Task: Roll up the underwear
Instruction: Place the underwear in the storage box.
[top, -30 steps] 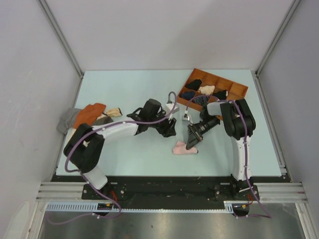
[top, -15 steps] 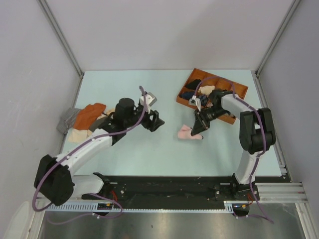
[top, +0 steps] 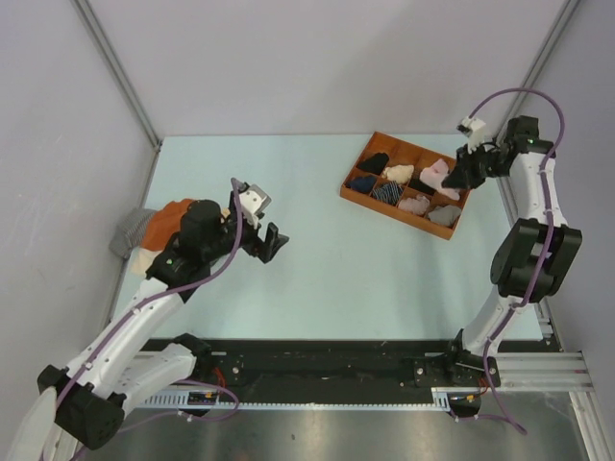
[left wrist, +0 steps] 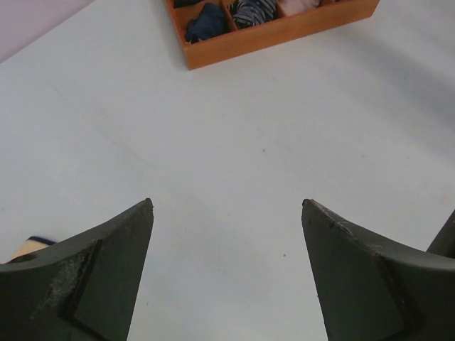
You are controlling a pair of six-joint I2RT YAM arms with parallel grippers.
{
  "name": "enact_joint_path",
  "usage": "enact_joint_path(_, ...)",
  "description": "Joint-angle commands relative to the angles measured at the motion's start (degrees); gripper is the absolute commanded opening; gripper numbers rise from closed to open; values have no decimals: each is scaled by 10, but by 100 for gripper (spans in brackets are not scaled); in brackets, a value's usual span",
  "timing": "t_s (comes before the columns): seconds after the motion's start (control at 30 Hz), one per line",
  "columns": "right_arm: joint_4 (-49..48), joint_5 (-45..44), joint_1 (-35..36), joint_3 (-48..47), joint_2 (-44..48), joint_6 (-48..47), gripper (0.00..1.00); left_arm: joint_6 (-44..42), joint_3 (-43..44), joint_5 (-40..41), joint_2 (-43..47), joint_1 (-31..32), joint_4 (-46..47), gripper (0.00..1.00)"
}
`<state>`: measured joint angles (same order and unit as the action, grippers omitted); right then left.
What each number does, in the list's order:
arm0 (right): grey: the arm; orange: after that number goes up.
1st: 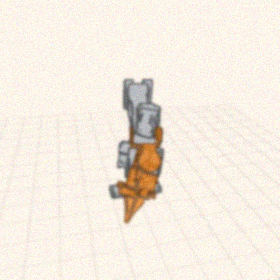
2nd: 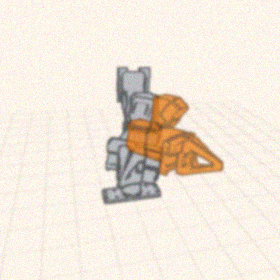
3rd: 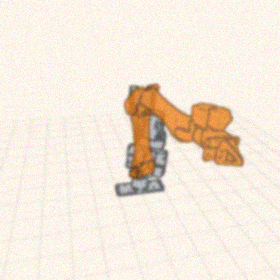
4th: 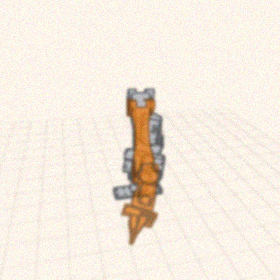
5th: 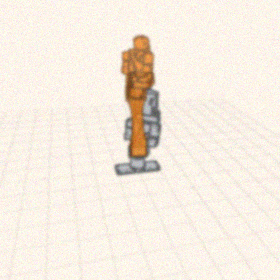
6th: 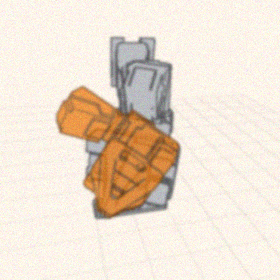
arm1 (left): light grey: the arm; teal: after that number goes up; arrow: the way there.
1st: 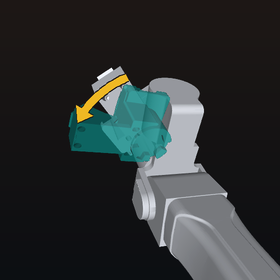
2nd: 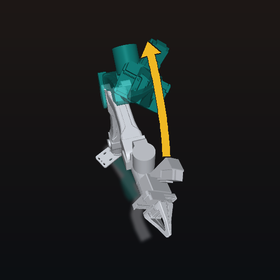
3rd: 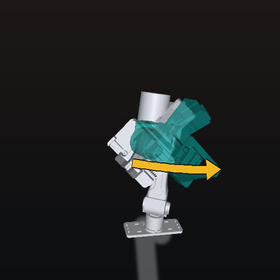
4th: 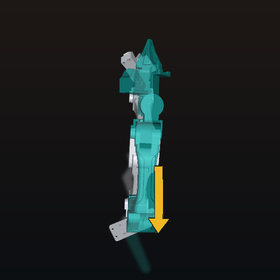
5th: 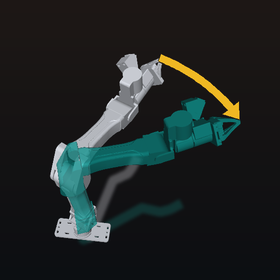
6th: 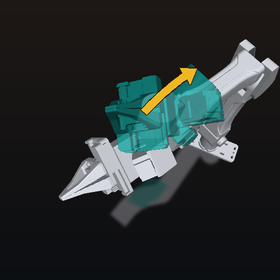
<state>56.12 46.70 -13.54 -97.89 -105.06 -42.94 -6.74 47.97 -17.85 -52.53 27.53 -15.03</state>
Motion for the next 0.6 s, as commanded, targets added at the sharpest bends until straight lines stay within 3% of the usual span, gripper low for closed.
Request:
enact_joint_path(0.0, -62, -85, -10, -50, -56, 17, 0, -48, -33, 40, 33, -4, -30, 89)
enact_joint_path(0.27, -131, -154, -13, -63, -119, -21, 0, -67, -45, 52, 33, -5, -31, 90)
enact_joint_path(0.57, -145, -138, -33, -57, -119, -37, 0, -70, -47, 53, 30, -5, -32, 90)
